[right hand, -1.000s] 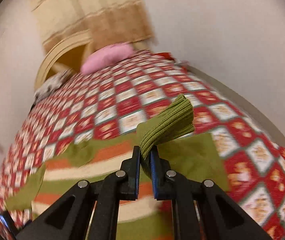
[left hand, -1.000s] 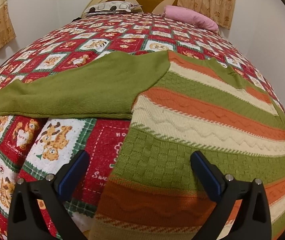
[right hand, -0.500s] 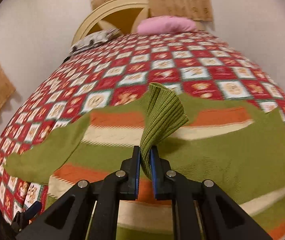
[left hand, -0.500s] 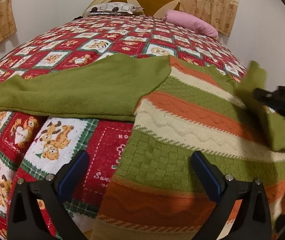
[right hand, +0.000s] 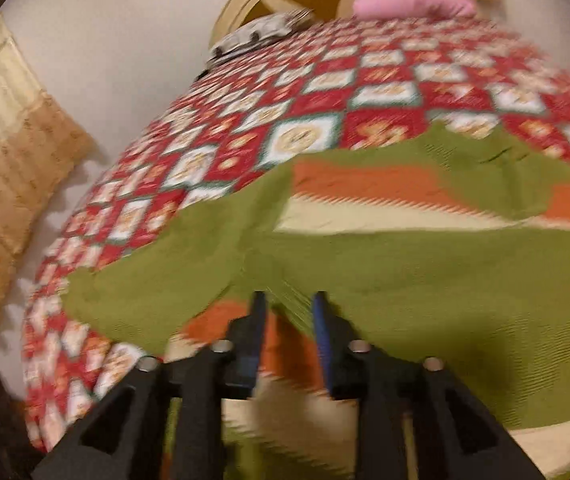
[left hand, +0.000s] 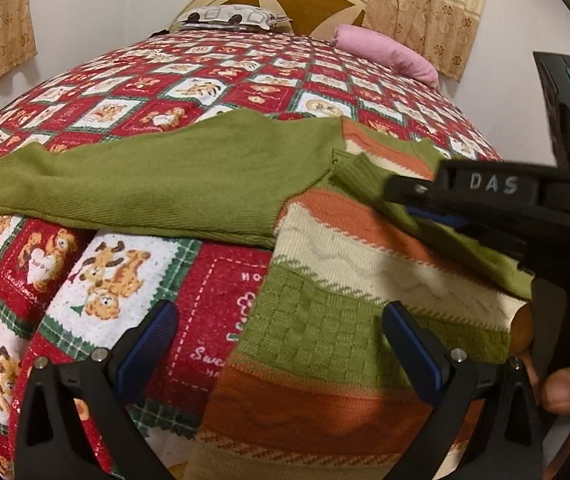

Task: Fold small clothes
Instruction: 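Carry the sleeve across the sweater body and open the right gripper, then move the left gripper to the other green sleeve cuff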

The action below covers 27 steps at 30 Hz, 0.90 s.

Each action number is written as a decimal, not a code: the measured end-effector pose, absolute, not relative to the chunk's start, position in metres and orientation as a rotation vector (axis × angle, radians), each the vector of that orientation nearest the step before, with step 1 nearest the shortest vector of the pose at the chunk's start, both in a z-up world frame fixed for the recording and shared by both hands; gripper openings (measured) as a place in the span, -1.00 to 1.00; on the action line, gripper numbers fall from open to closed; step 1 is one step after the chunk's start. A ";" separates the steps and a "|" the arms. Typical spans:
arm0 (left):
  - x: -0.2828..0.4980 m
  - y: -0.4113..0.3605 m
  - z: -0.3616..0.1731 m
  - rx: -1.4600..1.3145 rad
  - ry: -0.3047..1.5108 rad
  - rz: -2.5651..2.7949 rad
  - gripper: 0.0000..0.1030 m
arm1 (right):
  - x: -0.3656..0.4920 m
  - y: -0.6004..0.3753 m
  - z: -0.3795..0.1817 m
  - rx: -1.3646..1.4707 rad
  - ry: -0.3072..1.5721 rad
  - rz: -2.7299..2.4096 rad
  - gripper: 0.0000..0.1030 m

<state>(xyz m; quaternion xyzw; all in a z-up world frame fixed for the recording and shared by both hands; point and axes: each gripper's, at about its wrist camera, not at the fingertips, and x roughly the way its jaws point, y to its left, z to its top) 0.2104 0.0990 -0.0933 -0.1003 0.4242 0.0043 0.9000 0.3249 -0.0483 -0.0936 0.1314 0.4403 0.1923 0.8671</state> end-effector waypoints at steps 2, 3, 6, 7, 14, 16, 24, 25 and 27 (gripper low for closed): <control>0.210 0.099 -0.093 -0.206 0.878 0.009 1.00 | 0.317 -0.048 -0.086 0.283 0.888 0.434 -0.40; 0.210 0.099 -0.093 -0.206 0.878 0.009 1.00 | 0.313 -0.048 -0.082 0.268 0.869 0.429 -0.40; 0.211 0.099 -0.093 -0.206 0.878 0.009 1.00 | 0.297 -0.062 -0.068 0.210 0.808 0.365 -0.40; 0.210 0.099 -0.093 -0.206 0.878 0.009 1.00 | 0.294 -0.072 -0.067 0.197 0.807 0.334 -0.39; 0.210 0.098 -0.093 -0.205 0.878 0.009 1.00 | 0.273 -0.158 -0.068 0.093 0.818 0.075 -0.40; 0.210 0.098 -0.093 -0.204 0.878 0.009 1.00 | 0.264 -0.187 -0.066 0.065 0.806 0.004 -0.40; 0.211 0.098 -0.094 -0.195 0.880 0.014 1.00 | 0.242 -0.310 -0.091 0.176 0.866 -0.114 -0.82; 0.211 0.097 -0.094 -0.194 0.881 0.014 1.00 | 0.239 -0.318 -0.090 0.184 0.864 -0.136 -0.89; 0.210 0.097 -0.094 -0.192 0.880 0.014 1.00 | 0.230 -0.336 -0.088 0.187 0.855 -0.285 -0.76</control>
